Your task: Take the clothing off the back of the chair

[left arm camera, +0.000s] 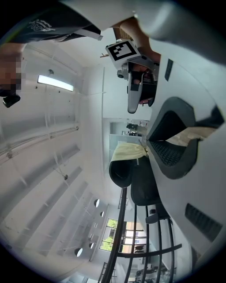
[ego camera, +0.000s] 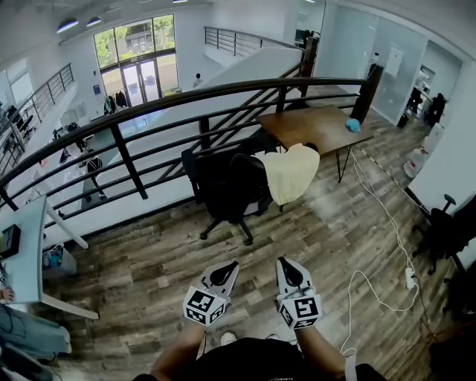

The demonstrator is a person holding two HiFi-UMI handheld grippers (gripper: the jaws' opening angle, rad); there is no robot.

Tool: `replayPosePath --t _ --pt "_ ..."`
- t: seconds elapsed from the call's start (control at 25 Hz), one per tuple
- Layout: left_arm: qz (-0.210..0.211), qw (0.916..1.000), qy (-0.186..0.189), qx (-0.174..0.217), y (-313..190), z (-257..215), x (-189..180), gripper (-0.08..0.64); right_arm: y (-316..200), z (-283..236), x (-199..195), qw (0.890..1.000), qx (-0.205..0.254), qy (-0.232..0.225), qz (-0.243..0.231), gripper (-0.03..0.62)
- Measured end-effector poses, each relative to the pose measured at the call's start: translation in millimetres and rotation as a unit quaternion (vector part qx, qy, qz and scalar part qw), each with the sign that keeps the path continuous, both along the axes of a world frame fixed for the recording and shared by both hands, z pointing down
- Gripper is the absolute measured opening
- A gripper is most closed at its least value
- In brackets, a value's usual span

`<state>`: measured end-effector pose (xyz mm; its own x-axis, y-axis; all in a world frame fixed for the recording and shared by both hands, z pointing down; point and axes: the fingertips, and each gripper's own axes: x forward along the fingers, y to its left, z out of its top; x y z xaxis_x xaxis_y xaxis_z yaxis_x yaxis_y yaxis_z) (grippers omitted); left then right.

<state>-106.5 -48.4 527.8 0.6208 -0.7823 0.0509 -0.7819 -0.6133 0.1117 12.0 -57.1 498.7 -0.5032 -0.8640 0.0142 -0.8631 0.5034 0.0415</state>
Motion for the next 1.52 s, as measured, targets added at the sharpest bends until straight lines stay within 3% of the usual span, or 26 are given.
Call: replayPosePath --t 0.64,1.16,1.52 --pt "0.029 0.9995 0.009 -0.003 -22.0 3.9 -10.3 0.012 -12.6 0.6 -12.1 1.000 -0.003 0.011 0.026 0.022" --pt "0.033 0.9994 -0.004 -0.002 -71.7 -1.1 30.1 0.012 -63.1 2.8 26.8 0.999 -0.004 -0.005 0.039 0.022" --pt "0.013 0.9999 -0.011 0.000 -108.9 -5.2 46.5 0.012 -103.3 1.5 42.8 1.000 -0.001 -0.013 0.020 0.021"
